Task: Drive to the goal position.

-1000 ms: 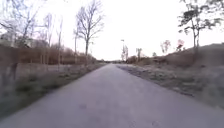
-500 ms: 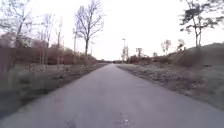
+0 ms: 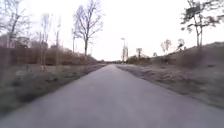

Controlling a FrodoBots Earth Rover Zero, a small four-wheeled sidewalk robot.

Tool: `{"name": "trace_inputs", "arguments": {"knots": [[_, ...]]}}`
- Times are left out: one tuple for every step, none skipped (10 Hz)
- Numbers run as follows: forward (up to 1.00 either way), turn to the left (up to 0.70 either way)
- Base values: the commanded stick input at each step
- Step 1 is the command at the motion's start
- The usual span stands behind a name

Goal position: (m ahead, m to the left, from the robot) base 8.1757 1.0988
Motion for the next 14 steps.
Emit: {"name": "trace_inputs", "arguments": {"knots": [[1.00, 0.01], [1.00, 0.01], [1.00, 0.01], [1.00, 0.01], [1.00, 0.01], [1.00, 0.01], [1.00, 0.01], [1.00, 0.01], [1.00, 0.01], [1.00, 0.01], [1.00, 0.01], [1.00, 0.01], [1.00, 0.01], [1.00, 0.01]]}}
